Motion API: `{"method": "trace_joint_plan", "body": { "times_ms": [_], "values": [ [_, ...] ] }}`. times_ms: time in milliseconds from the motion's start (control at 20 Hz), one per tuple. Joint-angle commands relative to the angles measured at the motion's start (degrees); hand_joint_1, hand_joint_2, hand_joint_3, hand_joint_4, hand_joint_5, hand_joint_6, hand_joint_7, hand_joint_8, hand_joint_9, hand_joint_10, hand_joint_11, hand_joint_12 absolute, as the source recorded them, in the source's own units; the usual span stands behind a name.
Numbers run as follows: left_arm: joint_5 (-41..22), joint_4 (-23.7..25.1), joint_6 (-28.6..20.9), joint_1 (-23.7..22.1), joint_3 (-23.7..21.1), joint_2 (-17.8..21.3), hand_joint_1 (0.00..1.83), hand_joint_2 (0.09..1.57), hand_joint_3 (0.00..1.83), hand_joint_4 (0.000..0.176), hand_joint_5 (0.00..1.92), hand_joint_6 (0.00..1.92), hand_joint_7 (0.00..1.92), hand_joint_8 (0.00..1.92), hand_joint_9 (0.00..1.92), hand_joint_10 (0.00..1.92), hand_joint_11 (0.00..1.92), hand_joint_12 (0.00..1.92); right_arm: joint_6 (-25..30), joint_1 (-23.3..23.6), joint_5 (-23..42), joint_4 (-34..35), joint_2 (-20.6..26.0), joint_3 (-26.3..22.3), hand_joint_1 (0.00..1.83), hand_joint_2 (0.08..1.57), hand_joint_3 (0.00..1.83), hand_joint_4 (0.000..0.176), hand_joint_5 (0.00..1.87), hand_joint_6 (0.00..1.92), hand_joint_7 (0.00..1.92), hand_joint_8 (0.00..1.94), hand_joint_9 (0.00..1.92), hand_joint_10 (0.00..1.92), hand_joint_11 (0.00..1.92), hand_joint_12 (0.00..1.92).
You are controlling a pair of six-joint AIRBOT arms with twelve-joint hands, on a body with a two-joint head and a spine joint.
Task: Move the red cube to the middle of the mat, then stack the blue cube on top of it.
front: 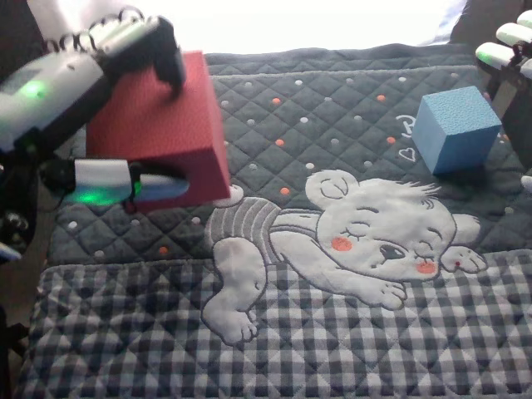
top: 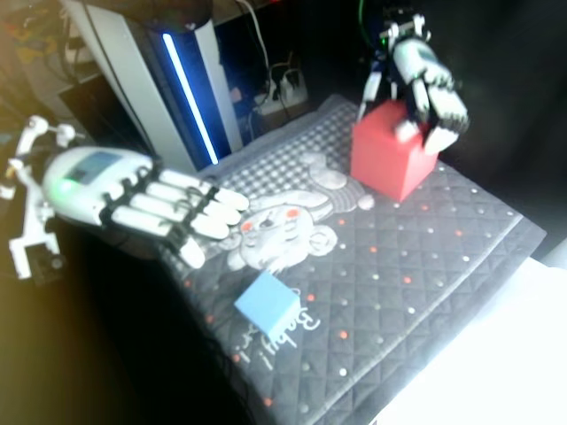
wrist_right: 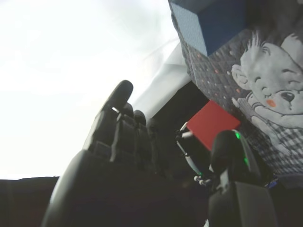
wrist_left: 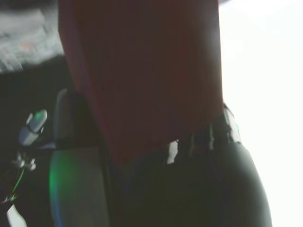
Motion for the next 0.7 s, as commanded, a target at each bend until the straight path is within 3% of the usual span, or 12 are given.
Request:
{"method": "trace_joint_plan", "body": {
  "times_ms": [0,50,150,250,300,350,400,450,500,550,600,650],
  "values": [
    [-7.44,0.80,-0.41,-1.23,0.26,-0.99,1.26,1.16,0.02,0.106,0.08,1.58,0.00,1.57,0.00,1.78,0.00,1.92,-0.09,0.27,7.38,0.66,0.28,-0.12,0.44,1.32,0.01,0.000,0.00,0.00,0.00,0.00,0.04,0.02,0.00,1.02],
    [-6.25,1.61,-1.18,-2.86,1.41,-2.93,1.23,1.16,0.02,0.110,0.06,1.56,0.00,1.50,0.00,1.72,0.02,1.92,-0.09,0.15,7.57,0.81,0.28,-0.12,0.43,1.33,0.01,0.000,0.00,0.00,0.00,0.00,0.04,0.02,0.00,1.03],
    [-3.51,3.35,-4.23,-5.48,3.90,-6.51,1.27,1.12,0.00,0.063,0.18,1.44,0.07,1.37,0.00,1.59,0.00,1.91,-0.09,0.08,7.93,0.95,0.28,-0.12,0.45,1.32,0.00,0.000,0.00,0.00,0.00,0.00,0.02,0.01,0.00,1.02],
    [-0.20,4.73,-5.59,-7.55,5.80,-9.69,1.29,1.13,0.00,0.105,0.13,1.57,0.07,1.52,0.16,1.74,0.04,1.92,-0.09,0.01,8.23,1.02,0.28,-0.12,0.47,1.32,0.00,0.000,0.00,0.00,0.00,0.00,0.03,0.01,0.00,1.03],
    [3.16,6.10,-6.69,-9.02,7.50,-12.18,1.29,1.13,0.00,0.100,0.13,1.52,0.03,1.56,0.10,1.77,0.02,1.92,-0.09,-0.04,8.36,1.07,0.28,-0.11,0.47,1.33,0.00,0.000,0.00,0.00,0.00,0.00,0.03,0.02,0.00,1.10],
    [5.49,6.83,-7.39,-9.82,8.62,-13.79,1.31,1.09,0.00,0.062,0.18,1.51,0.05,1.58,0.03,1.76,0.02,1.92,-0.09,-0.05,8.46,1.08,0.29,-0.11,0.45,1.33,0.00,0.000,0.00,0.00,0.00,0.00,0.01,0.01,0.00,1.00],
    [8.40,7.59,-8.20,-10.42,9.91,-15.51,1.30,1.08,0.00,0.053,0.20,1.52,0.06,1.63,0.02,1.81,0.00,1.92,-0.09,-0.05,8.54,1.08,0.29,-0.11,0.46,1.33,0.00,0.000,0.00,0.00,0.00,0.00,0.01,0.01,0.00,0.90],
    [10.54,8.30,-9.05,-10.69,11.05,-16.89,1.20,1.11,0.00,0.003,0.19,1.41,0.09,1.50,0.00,1.69,0.00,1.87,-0.09,-0.05,8.62,1.08,0.29,-0.11,0.47,1.33,0.00,0.000,0.00,0.00,0.00,0.00,0.01,0.00,0.00,0.78],
    [13.28,8.71,-9.66,-10.77,12.13,-18.30,1.13,1.14,0.01,0.000,0.17,1.19,0.10,1.28,0.00,1.52,0.00,1.76,-0.09,-0.05,8.70,1.08,0.29,-0.11,0.49,1.32,0.00,0.000,0.00,0.00,0.00,0.00,0.00,0.00,0.00,0.64],
    [14.32,8.90,-9.69,-10.77,12.45,-18.84,0.95,1.15,0.01,0.005,0.10,0.72,0.06,0.69,0.00,0.95,0.00,1.42,-0.09,-0.05,8.73,1.09,0.29,-0.11,0.48,1.33,0.00,0.005,0.00,0.00,0.00,0.00,0.00,0.00,0.00,0.57],
    [15.59,9.01,-9.74,-10.75,12.74,-19.29,0.76,1.08,0.00,0.046,0.02,0.19,0.01,0.14,0.00,0.24,0.00,1.11,-0.08,-0.05,8.73,1.09,0.29,-0.12,0.46,1.33,0.00,0.014,0.00,0.00,0.00,0.00,0.00,0.00,0.00,0.48],
    [15.96,9.30,-9.77,-10.73,12.72,-19.38,0.68,1.02,0.00,0.067,0.00,0.04,0.00,0.03,0.00,0.05,0.00,0.68,-0.04,-0.05,8.75,1.13,0.29,-0.12,0.45,1.34,0.00,0.013,0.00,0.00,0.00,0.00,0.00,0.00,0.00,0.46]
  ]
}}
